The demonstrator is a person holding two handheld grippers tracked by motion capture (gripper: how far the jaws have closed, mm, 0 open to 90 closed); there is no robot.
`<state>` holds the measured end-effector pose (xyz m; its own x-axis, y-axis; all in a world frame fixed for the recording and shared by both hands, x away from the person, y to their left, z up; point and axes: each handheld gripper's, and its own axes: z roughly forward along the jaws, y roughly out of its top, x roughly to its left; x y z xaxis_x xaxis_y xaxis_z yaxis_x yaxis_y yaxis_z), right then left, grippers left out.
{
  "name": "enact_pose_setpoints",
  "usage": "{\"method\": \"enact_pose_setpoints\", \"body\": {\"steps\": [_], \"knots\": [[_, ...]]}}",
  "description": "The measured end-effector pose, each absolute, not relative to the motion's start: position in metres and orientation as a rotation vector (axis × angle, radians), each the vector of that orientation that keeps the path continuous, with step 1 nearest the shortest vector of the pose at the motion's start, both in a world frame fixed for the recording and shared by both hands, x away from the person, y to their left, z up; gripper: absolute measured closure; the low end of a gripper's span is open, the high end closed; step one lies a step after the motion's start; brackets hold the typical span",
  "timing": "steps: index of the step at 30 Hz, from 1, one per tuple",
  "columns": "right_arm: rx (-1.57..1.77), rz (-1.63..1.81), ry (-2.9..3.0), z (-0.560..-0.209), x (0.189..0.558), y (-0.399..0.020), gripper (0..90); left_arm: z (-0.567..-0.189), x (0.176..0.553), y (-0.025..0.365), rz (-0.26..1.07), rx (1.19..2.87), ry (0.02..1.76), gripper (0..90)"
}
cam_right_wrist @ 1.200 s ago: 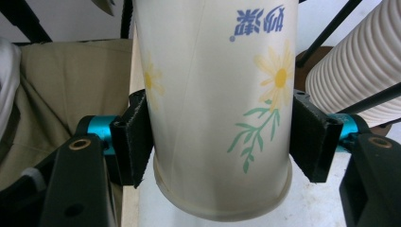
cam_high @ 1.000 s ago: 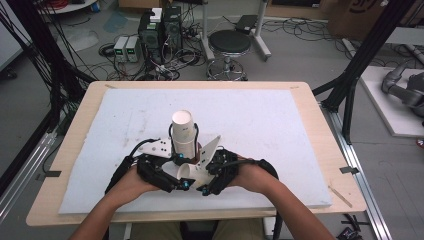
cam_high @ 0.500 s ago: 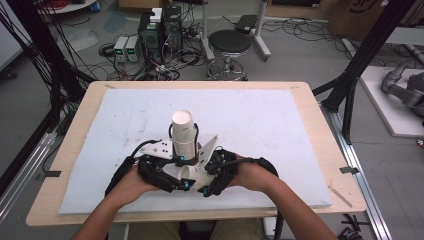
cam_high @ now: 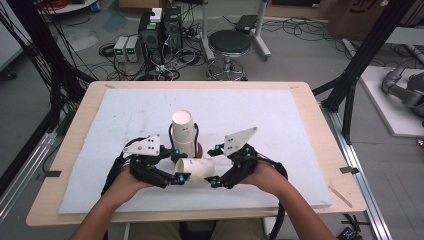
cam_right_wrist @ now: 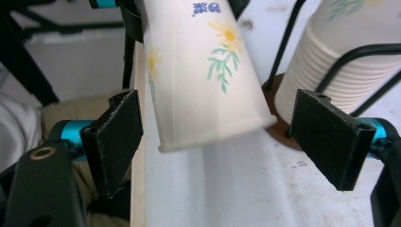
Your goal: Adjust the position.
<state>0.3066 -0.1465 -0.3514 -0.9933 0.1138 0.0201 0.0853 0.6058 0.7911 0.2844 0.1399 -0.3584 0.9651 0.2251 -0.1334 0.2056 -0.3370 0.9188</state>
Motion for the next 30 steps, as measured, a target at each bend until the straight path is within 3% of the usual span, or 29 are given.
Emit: {"method": "enact_pose_setpoints", "body": {"steps": [17, 30], "knots": [[0.319, 1.705, 2.633, -0.388, 0.301, -0.179, 18.2, -0.364, 0.279, 0.14, 0.051, 1.851, 0.298, 37.5], [0.247, 1.751, 2.656, -0.388, 0.299, -0.174, 18.4, -0.36, 0.276, 0.137, 0.025, 1.803, 0.232, 37.5]]}}
